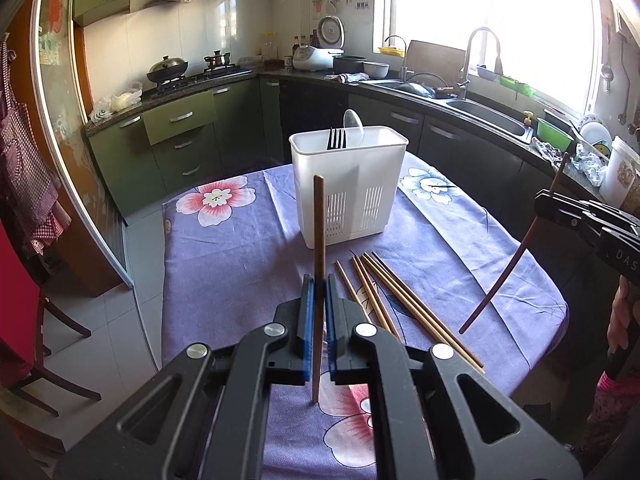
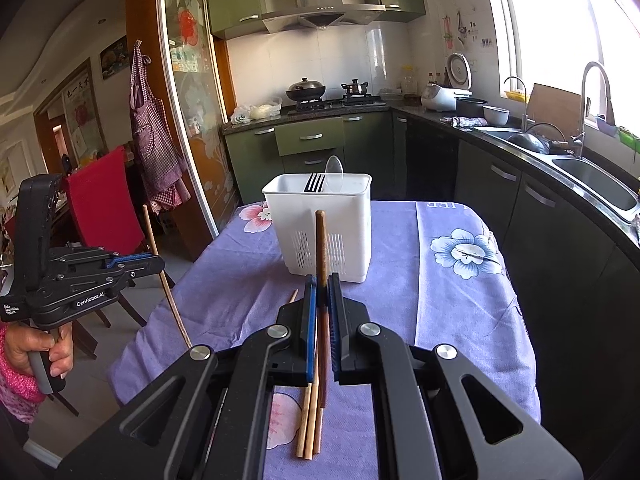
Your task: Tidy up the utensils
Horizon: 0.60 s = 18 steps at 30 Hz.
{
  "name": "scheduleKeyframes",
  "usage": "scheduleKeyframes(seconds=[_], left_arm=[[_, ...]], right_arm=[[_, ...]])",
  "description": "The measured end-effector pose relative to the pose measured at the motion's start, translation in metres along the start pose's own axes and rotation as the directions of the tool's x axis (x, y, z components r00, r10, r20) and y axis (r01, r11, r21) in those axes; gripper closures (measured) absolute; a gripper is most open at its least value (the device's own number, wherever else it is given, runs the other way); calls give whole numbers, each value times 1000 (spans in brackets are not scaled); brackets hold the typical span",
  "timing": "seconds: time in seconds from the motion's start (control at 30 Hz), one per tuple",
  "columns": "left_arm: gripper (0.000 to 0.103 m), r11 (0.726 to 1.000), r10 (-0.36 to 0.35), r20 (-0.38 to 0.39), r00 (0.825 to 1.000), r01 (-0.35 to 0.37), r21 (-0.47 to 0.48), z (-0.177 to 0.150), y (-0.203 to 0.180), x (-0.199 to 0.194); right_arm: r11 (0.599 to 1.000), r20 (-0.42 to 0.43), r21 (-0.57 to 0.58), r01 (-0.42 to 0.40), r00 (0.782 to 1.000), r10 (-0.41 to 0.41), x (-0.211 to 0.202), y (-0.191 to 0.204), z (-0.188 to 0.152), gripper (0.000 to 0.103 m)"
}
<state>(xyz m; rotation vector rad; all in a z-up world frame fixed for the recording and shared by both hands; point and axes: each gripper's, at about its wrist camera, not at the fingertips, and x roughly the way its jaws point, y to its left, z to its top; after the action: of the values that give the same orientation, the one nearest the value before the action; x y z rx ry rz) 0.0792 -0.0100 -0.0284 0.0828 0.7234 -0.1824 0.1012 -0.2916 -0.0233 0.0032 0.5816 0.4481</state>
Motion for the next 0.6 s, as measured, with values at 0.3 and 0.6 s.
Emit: scheduleKeyframes(seconds=[0.3, 0.6], left_arm=[[98, 1000, -12, 18, 1000, 12, 1, 7, -2, -4], [98, 999, -39, 56, 998, 38, 9, 34, -8, -18]], right_arm=[[1000, 2, -15, 2, 1000, -2, 1, 3, 4, 96], [999, 48, -43, 3, 999, -1, -8, 4, 31, 96]])
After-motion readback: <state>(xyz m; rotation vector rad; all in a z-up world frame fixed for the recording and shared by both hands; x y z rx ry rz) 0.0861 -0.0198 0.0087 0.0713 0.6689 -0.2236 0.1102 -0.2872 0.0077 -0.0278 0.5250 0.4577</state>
